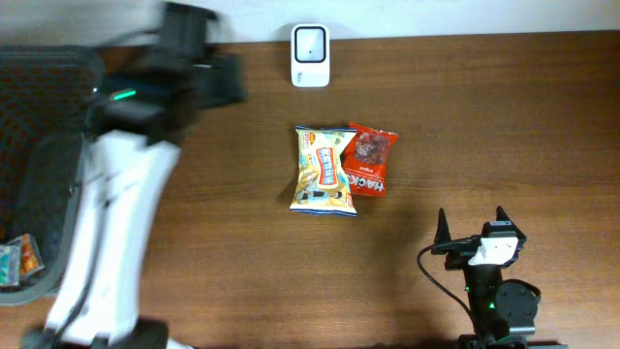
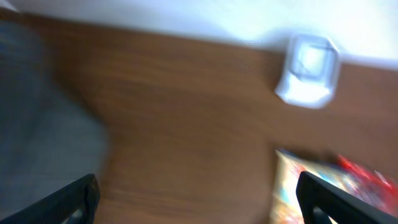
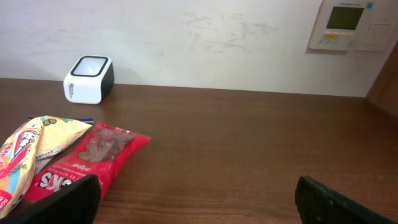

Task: Scan the item barcode
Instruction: 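Reach the left gripper into the basket and grasp the green tissue pack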

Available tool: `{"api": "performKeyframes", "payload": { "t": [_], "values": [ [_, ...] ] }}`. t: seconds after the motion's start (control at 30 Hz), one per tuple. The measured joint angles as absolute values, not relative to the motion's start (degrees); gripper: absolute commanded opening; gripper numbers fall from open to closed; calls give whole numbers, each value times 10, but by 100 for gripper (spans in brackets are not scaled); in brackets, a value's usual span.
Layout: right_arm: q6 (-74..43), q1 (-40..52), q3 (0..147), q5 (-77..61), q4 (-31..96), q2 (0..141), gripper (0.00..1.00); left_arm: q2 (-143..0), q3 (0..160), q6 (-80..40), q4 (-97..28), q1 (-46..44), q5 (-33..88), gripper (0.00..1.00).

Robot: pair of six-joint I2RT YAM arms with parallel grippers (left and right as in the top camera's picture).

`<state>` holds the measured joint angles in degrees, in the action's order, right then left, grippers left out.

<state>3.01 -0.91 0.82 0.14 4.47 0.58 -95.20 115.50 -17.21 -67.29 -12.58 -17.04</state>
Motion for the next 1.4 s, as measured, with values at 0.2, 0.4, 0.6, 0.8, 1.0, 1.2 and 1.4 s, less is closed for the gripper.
{"api": "performKeyframes", "payload": {
  "t": [0.2, 0.4, 0.6, 0.8, 1.0, 1.2, 1.4],
  "values": [
    [30, -9, 8, 2, 45, 6, 98, -873, 1162, -140, -735, 72, -240, 99],
    [30, -9, 8, 1, 45, 6, 98, -884, 1133, -132, -767, 229, -255, 95],
    [30, -9, 8, 1, 45, 6, 98, -914, 1006, -129, -698, 304, -250, 85],
    [30, -9, 8, 1, 45, 6, 99, -936, 847, -128, -551, 321, -280, 87],
    [30, -9, 8, 1, 45, 6, 98, -996, 757, -126, -496, 370, -334, 88],
    [30, -9, 8, 1, 45, 6, 99, -1019, 748, -113, -465, 399, -348, 84],
    [30, -9, 8, 1, 45, 6, 99, -1038, 748, -85, -452, 415, -350, 67]
  ]
}}
